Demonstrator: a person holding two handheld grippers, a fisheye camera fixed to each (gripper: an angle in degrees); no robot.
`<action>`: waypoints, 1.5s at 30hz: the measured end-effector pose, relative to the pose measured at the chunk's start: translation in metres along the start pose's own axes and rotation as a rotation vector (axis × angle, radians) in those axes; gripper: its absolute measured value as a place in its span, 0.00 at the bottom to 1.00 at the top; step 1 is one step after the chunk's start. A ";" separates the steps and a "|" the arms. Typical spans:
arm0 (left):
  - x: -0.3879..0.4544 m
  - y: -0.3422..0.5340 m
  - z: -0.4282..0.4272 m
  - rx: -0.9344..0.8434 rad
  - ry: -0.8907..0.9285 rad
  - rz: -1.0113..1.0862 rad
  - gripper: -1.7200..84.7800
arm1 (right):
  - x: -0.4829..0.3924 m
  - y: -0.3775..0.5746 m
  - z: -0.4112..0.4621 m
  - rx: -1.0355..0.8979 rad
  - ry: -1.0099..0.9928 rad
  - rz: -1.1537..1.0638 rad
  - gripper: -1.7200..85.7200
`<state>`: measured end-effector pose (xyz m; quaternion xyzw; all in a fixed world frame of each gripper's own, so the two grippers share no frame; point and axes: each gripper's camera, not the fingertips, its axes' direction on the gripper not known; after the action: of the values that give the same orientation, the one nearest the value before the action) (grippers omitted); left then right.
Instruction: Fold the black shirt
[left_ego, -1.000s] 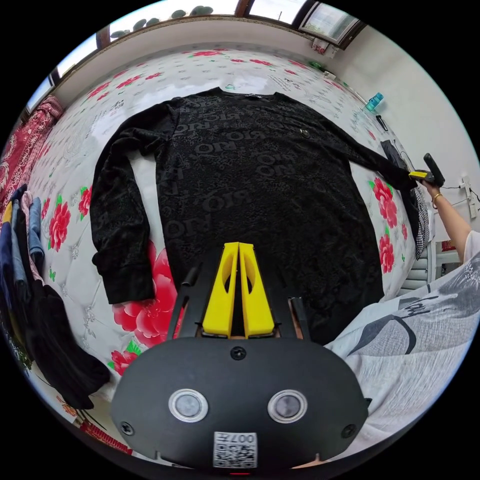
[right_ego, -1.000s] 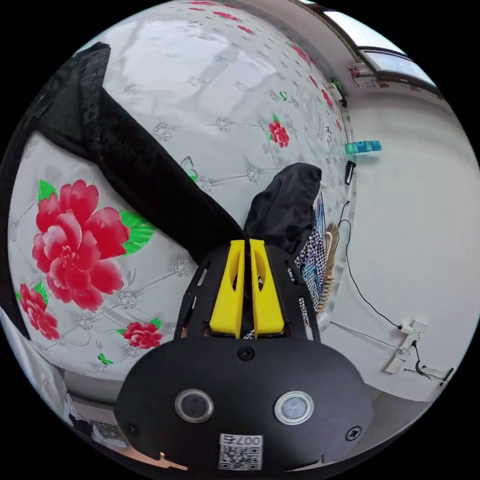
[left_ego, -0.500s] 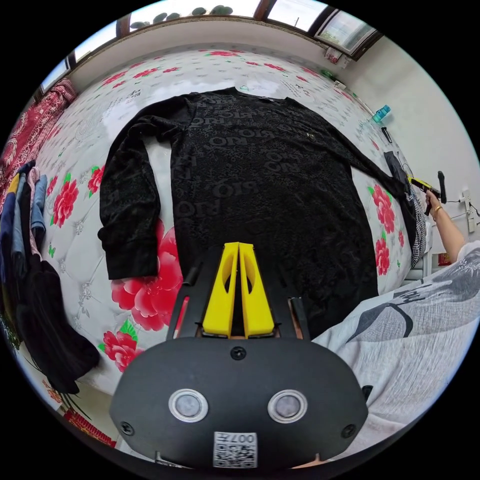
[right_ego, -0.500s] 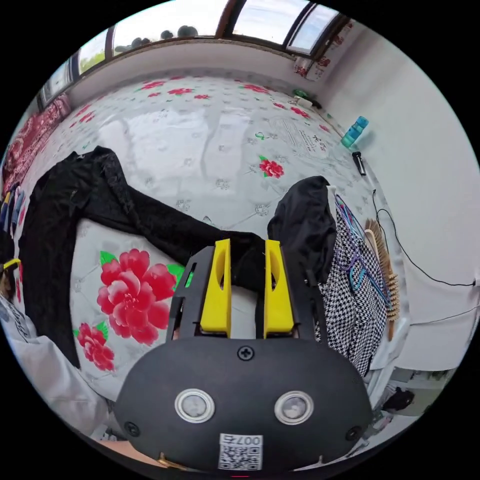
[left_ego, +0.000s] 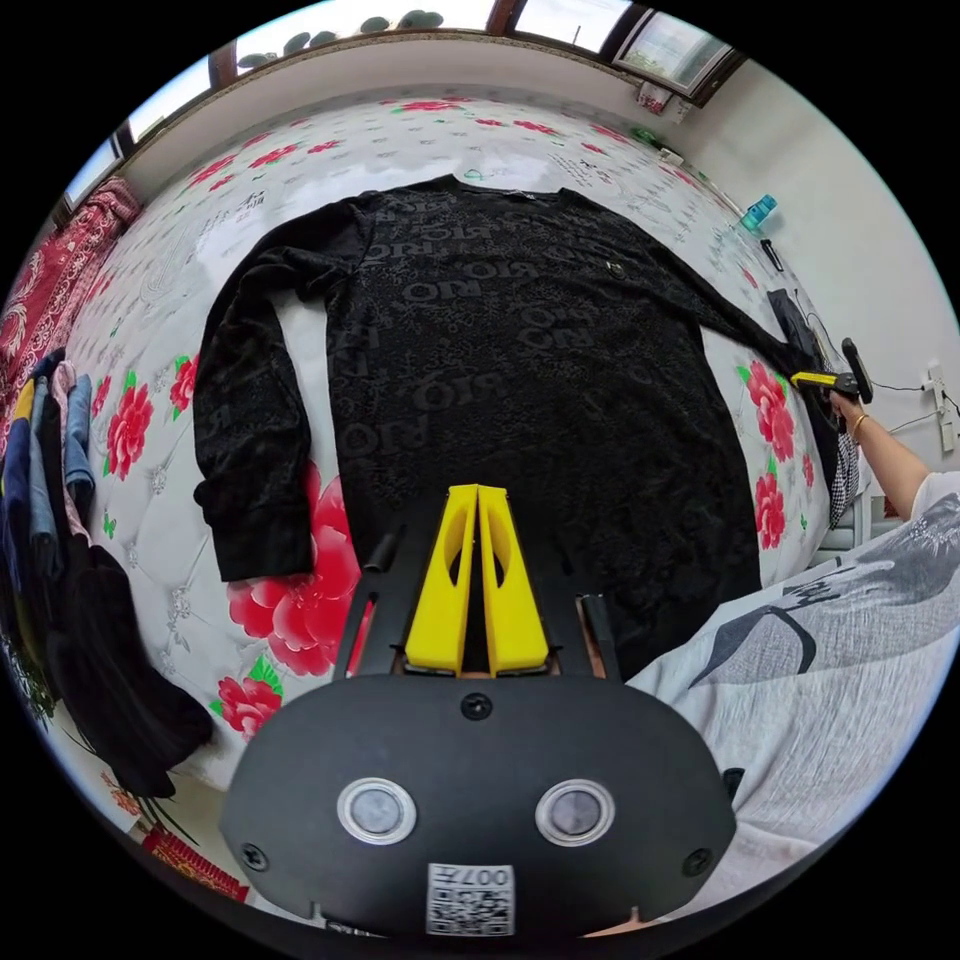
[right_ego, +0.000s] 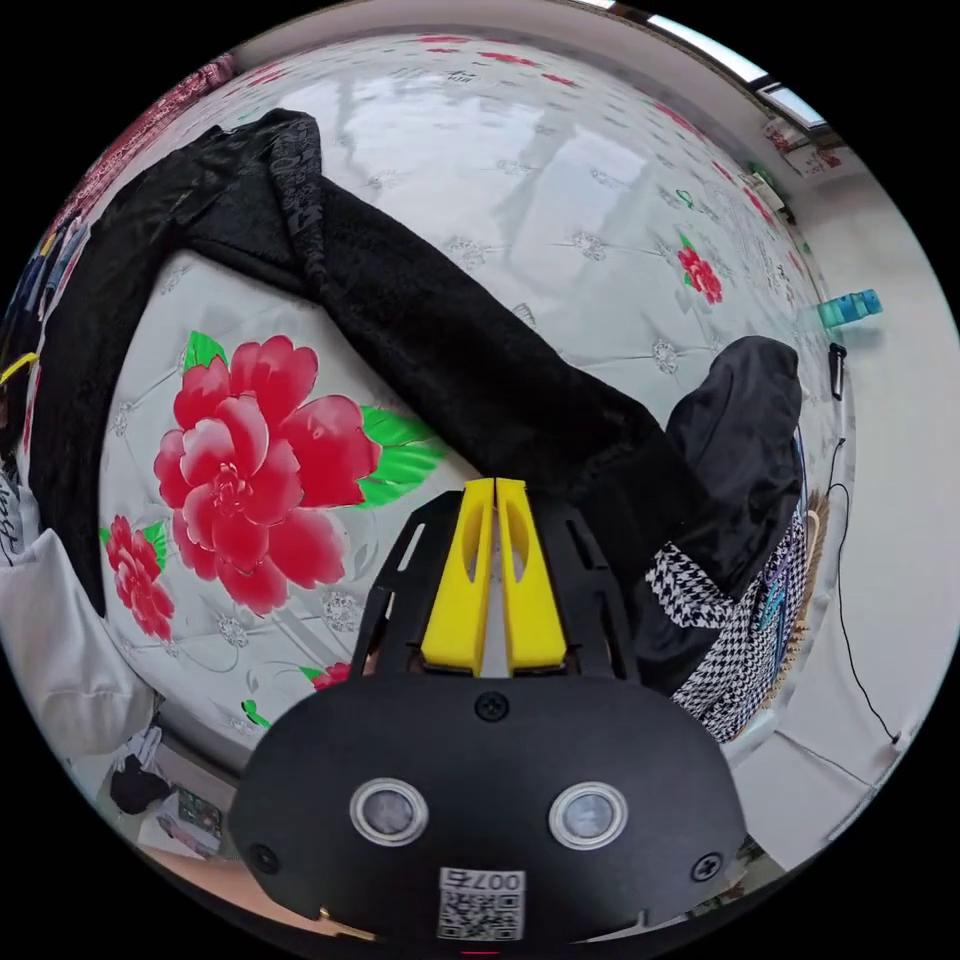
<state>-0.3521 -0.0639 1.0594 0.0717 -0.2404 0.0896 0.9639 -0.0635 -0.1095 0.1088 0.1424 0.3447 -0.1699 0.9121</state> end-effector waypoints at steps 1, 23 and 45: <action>0.000 0.000 0.001 -0.004 -0.001 -0.005 0.01 | 0.002 -0.001 0.000 -0.001 -0.003 -0.010 0.02; -0.023 0.059 -0.040 0.002 -0.085 -0.147 0.01 | 0.147 -0.071 -0.046 0.306 -0.033 0.353 0.11; -0.064 0.190 -0.022 -0.125 0.090 -0.096 0.06 | -0.124 0.152 0.048 0.113 -0.853 0.163 0.04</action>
<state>-0.4373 0.1161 1.0281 0.0187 -0.1981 0.0311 0.9795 -0.0614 0.0355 0.2488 0.1359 -0.0852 -0.1596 0.9741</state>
